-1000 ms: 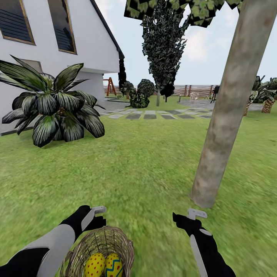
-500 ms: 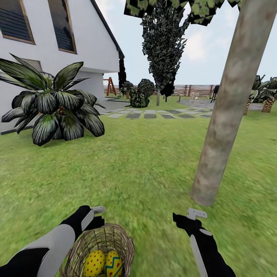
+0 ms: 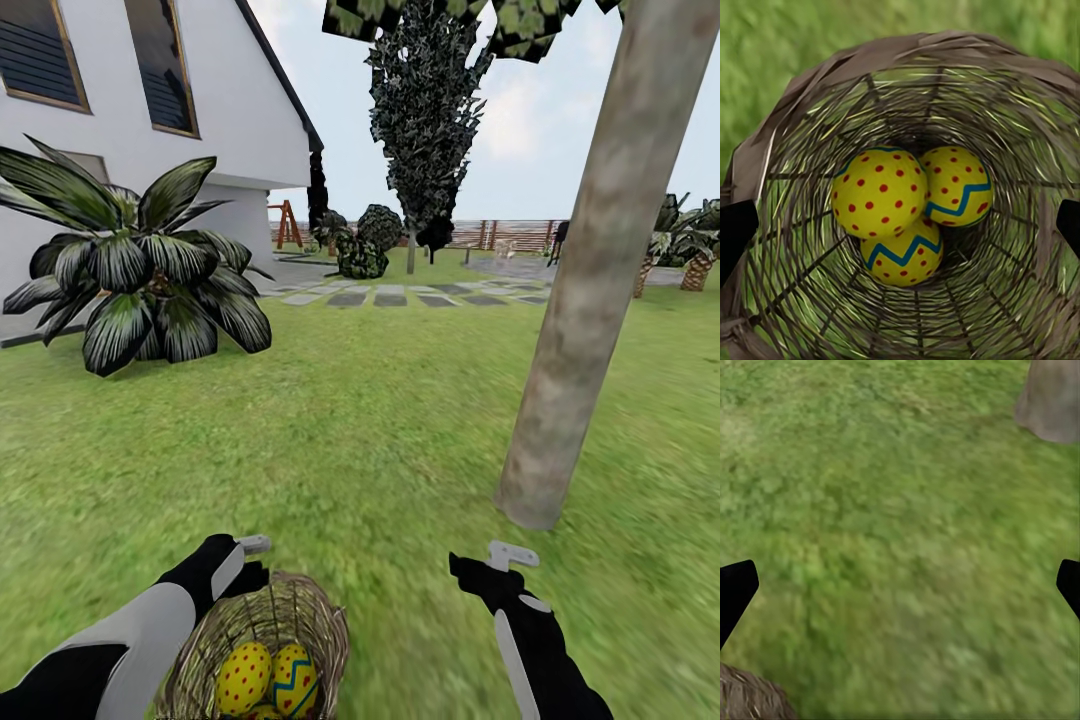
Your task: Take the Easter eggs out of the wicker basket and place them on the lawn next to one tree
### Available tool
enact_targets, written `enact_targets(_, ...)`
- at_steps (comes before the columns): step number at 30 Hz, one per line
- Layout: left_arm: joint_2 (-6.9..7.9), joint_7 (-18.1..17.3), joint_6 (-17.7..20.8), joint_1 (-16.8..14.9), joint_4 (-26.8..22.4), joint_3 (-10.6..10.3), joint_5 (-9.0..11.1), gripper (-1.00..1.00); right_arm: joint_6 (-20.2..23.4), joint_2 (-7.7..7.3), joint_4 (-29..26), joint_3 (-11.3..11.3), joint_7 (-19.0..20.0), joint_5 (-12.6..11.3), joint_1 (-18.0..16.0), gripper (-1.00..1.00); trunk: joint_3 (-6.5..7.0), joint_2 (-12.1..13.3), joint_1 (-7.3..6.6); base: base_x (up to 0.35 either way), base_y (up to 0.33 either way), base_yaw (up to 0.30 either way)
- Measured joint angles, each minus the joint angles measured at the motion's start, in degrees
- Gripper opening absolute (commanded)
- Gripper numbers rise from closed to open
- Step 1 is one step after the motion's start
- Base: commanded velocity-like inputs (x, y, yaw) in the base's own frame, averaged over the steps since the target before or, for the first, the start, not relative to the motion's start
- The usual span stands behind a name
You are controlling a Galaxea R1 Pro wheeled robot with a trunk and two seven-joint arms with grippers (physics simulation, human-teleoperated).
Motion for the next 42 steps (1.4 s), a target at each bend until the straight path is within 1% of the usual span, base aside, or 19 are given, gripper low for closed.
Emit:
enact_targets(6,0.00,0.91,-0.10,0.00,0.00,0.01,0.01,1.00,0.00,0.00,0.01,-0.01,0.00,0.00,0.01,1.00,-1.08,-2.41,1.32,0.000,0.000,0.000)
enact_targets(16,0.00,1.31,-0.19,0.00,0.00,-0.06,0.01,1.00,0.00,0.00,0.01,0.03,0.00,0.00,0.03,1.00,-2.87,-6.42,3.52,0.000,0.000,0.000)
enact_targets(26,0.00,1.36,-1.46,0.00,0.00,-0.11,-0.10,1.00,0.00,0.01,-0.16,0.05,0.00,0.00,0.02,1.00,-4.67,-10.43,5.71,0.000,0.000,0.000)
enact_targets(29,0.00,1.37,-2.12,0.00,0.00,-0.13,-0.13,1.00,-0.03,0.06,-0.58,0.07,0.00,0.00,0.05,1.00,-5.21,-11.63,6.37,0.000,0.000,0.000)
enact_targets(31,0.00,1.37,-2.39,0.00,0.00,-0.14,-0.15,1.00,-0.02,0.13,-2.36,0.10,0.01,0.00,0.46,1.00,-5.57,-12.44,6.81,0.000,0.000,0.000)
enact_targets(33,0.00,1.37,-2.49,0.00,0.00,-0.14,-0.15,1.00,0.00,0.18,-4.95,0.21,0.04,0.01,1.77,1.00,-5.93,-13.24,7.25,0.000,0.000,0.000)
enact_targets(34,0.00,1.34,-2.55,0.00,0.00,-0.14,-0.15,1.00,0.03,0.24,-8.69,0.62,0.06,0.01,3.79,1.00,-6.11,-13.64,7.47,0.000,0.000,0.000)
enact_targets(35,0.00,1.33,-2.59,0.00,0.00,-0.15,-0.16,1.00,0.07,0.27,-10.89,1.06,0.07,0.00,5.04,1.00,-6.28,-14.04,7.69,0.000,0.000,0.000)
enact_targets(36,0.00,1.31,-2.65,0.00,0.00,-0.15,-0.16,1.00,0.31,0.30,-14.12,2.46,0.08,-0.02,7.52,1.00,-6.47,-14.45,7.91,0.000,0.000,0.000)
enact_targets(38,0.00,1.30,-2.69,0.00,0.00,-0.15,-0.16,1.00,0.70,0.29,-16.18,4.31,0.06,-0.03,9.79,1.00,-6.82,-15.24,8.35,0.000,0.000,0.000)
enact_targets(39,0.00,1.30,-2.73,0.00,0.00,-0.15,-0.16,1.00,1.10,0.27,-17.42,5.96,0.05,-0.04,11.25,1.00,-7.01,-15.65,8.57,0.000,0.000,0.000)
enact_targets(42,0.00,1.26,-3.06,0.00,0.00,-0.15,-0.19,1.00,1.46,0.28,-18.54,7.55,0.04,-0.01,12.59,1.00,-7.54,-16.85,9.23,0.000,0.000,0.000)
